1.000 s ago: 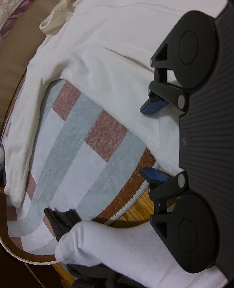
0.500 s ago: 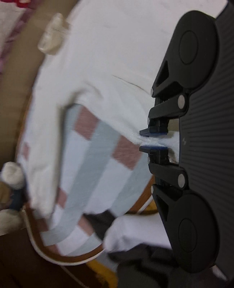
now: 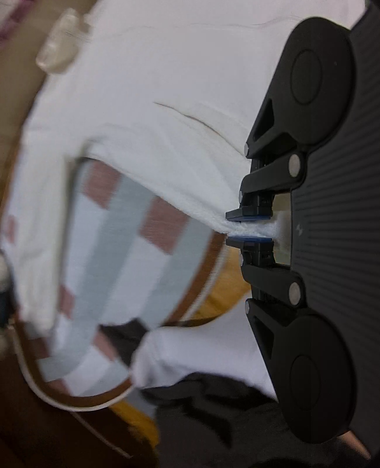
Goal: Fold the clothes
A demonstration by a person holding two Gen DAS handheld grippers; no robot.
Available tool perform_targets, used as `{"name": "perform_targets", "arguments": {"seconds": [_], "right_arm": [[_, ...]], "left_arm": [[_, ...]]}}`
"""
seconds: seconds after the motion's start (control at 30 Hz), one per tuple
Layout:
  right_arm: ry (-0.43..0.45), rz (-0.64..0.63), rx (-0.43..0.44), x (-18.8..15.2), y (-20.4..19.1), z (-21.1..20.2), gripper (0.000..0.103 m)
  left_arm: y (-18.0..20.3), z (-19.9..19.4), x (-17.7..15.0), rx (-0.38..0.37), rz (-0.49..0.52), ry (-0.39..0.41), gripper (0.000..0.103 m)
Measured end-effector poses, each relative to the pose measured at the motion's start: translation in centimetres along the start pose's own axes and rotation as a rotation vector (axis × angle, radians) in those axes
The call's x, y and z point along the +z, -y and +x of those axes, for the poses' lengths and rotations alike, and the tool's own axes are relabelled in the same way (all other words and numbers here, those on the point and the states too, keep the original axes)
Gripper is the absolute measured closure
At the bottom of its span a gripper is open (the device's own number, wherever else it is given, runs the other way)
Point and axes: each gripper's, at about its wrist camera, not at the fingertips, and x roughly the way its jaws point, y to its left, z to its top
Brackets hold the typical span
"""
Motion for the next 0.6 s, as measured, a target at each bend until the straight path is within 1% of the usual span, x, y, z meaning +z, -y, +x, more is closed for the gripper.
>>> {"name": "perform_targets", "arguments": {"seconds": [0.03,0.13,0.2,0.23,0.33,0.37,0.4,0.5,0.53,0.57,0.6], "right_arm": [[-0.016,-0.015,-0.021,0.0,-0.3,0.5,0.093],[-0.021,-0.038,-0.002,0.1,-0.8,0.5,0.093],[-0.031,-0.056,-0.013,-0.1,-0.9,0.6,0.093],[-0.053,-0.064,-0.038,-0.1,-1.1,1.6,0.093],[-0.140,-0.092,-0.139,-0.4,-0.9,4.2,0.093],[-0.159,-0.107,-0.170,-0.5,-0.6,4.6,0.093],[-0.169,-0.135,-0.202,-0.5,-0.9,5.7,0.093],[-0.209,-0.214,-0.303,-0.7,-2.6,7.6,0.081],[-0.235,-0.248,-0.319,-0.7,-3.1,7.8,0.071],[-0.258,-0.280,-0.323,-0.9,-3.8,8.3,0.066],[-0.262,-0.308,-0.324,-1.0,-4.5,8.5,0.066]], "left_arm": [[-0.1,0.1,-0.1,-0.003,-0.008,-0.002,0.094],[-0.1,-0.2,0.0,0.006,0.003,-0.001,0.094],[0.7,0.6,-0.3,0.042,0.052,-0.020,0.094],[1.1,1.2,-0.6,0.060,0.076,-0.030,0.094],[1.9,3.7,-1.7,0.095,0.103,-0.073,0.092],[2.4,4.6,-2.3,0.120,0.113,-0.083,0.086],[2.9,5.5,-2.8,0.147,0.125,-0.094,0.083],[4.9,5.9,-3.3,0.237,0.216,-0.094,0.078],[5.6,5.6,-3.2,0.259,0.253,-0.091,0.076],[6.4,4.8,-2.8,0.266,0.289,-0.069,0.071],[7.0,3.8,-2.5,0.258,0.314,-0.033,0.068]]}}
